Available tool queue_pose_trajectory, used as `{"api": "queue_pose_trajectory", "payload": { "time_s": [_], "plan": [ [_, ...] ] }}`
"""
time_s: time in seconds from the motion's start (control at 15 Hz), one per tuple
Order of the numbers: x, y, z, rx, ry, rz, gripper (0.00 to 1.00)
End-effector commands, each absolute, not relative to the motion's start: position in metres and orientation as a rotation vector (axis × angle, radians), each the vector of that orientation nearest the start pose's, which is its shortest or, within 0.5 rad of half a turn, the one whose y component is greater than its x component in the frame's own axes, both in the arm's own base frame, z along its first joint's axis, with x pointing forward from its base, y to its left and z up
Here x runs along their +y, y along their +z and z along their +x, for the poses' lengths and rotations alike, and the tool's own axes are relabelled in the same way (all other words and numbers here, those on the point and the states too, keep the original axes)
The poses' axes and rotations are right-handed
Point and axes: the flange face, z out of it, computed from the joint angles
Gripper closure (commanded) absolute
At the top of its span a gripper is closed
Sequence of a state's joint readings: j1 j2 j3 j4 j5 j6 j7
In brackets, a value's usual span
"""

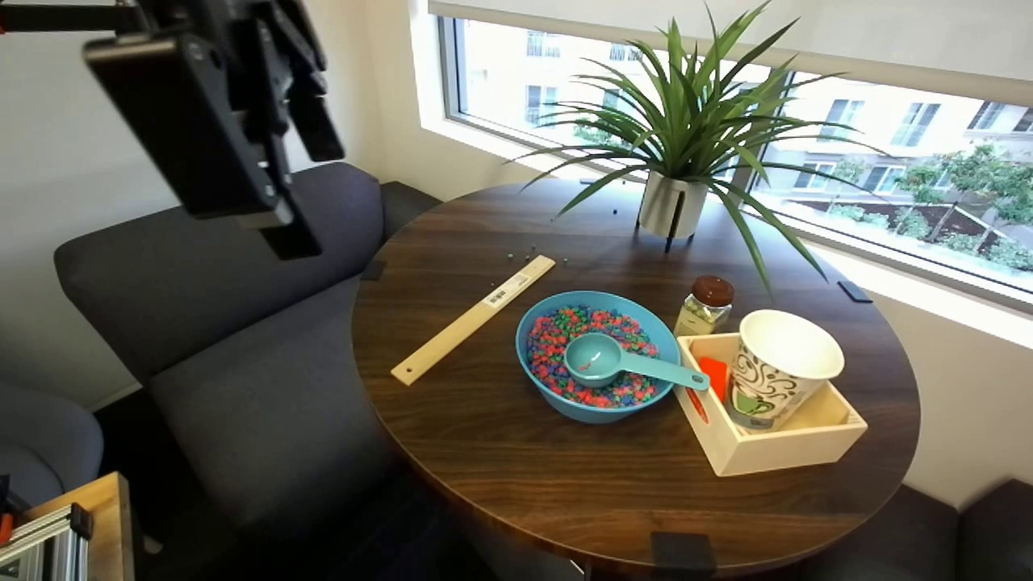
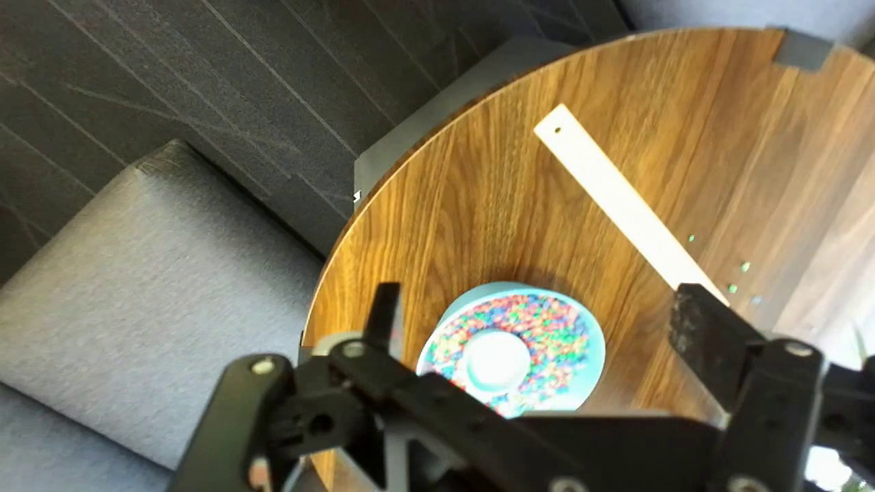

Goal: Move the glass jar to the left.

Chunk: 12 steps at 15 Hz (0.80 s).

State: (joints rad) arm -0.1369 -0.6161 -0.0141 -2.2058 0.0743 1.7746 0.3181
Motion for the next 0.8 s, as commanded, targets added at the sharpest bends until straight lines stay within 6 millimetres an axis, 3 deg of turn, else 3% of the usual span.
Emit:
{"api": "queue_pose_trajectory", "payload": {
  "time_s": [0.0,0.33,0.73],
  "plan": [
    [-0.058,0.625,0.381,0.732,-0.26,-2.943,0.0],
    [-0.055,0.629,0.38,0.718,-0.273,-2.947,0.0],
    [-0.13,0.579,0.441,1.051,-0.285,-2.742,0.0]
  ]
}}
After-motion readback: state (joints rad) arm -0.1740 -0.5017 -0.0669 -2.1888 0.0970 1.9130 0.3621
